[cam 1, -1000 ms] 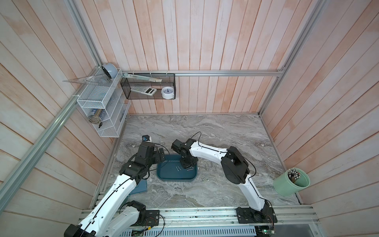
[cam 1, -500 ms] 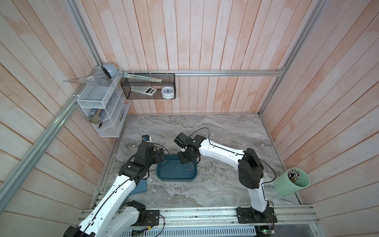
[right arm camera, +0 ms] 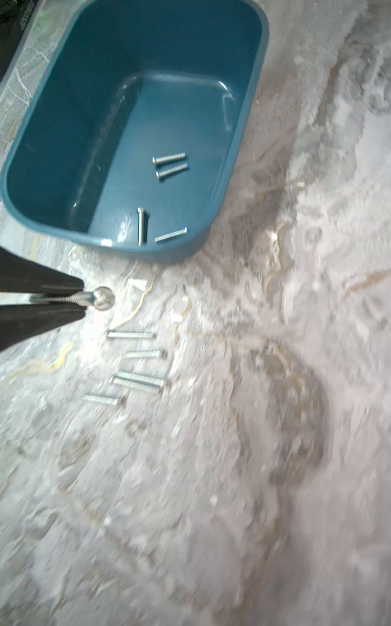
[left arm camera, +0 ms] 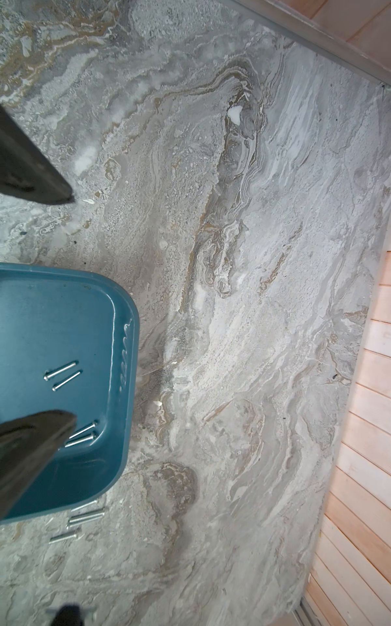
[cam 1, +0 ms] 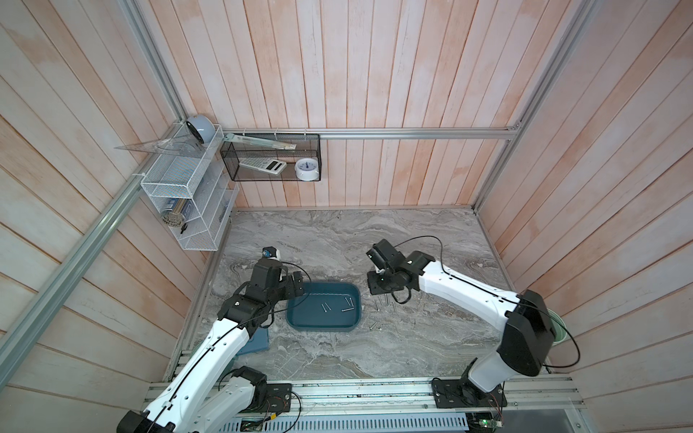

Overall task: Take out the screws from the storage box
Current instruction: Place the screw at the center of the board.

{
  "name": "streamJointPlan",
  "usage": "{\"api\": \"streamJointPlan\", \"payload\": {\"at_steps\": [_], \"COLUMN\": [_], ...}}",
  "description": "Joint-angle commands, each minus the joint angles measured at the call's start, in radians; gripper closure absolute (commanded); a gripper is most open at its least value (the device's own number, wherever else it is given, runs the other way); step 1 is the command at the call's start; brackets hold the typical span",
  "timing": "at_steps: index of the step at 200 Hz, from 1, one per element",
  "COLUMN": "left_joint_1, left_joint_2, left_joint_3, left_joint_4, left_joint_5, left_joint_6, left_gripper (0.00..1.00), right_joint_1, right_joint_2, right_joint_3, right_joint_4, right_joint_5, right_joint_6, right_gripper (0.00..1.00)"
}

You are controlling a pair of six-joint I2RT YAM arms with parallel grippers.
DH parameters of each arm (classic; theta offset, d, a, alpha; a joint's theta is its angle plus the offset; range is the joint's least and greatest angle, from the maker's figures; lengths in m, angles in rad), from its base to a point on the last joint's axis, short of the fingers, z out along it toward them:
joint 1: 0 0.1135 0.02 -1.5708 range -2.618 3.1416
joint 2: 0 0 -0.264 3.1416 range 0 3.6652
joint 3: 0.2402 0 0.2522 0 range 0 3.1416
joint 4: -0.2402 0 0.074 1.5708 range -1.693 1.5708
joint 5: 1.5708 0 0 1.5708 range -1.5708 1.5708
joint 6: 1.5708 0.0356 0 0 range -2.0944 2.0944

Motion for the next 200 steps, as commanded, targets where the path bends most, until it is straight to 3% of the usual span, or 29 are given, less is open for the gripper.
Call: {"api": "streamJointPlan", "payload": {"at_steps": [1,37,74,144,200], "left_joint_1": [0.005,0.005,0.005,0.006,0.005], "left_joint_2": [-0.013,-0.031,-0.01,0.02,0.025], "left_joint_3": [0.003,-0.031,-0.026,-0.007,-0.006], "left_joint_4": [0.054,0.09,0.086,0.058,0.06], "left_joint_5": [0.04,0.11,0.104,0.066,0.063], "left_joint_6": [0.016,0.013,0.008,0.008,0.003], "left_gripper": [0.0,0.0,0.0,0.0,0.0], "right_joint_1": [-0.027,-0.033,-0.028,0.009,0.009], "right_joint_2": [-0.088,-0.091,0.086,0.228,0.26], "right_joint_3": [-0.118,-0.21,-0.094,-0.046,-0.053], "right_joint_4": [0.07,0.141,0.033,0.009,-0.012], "right_joint_5": [0.051,0.037,-0.067,-0.057,-0.035], "right_joint_6": [0.016,0.026,-0.031,-0.065,-0.063], "right_gripper": [0.91,0.9,0.89,0.88,0.85]}}
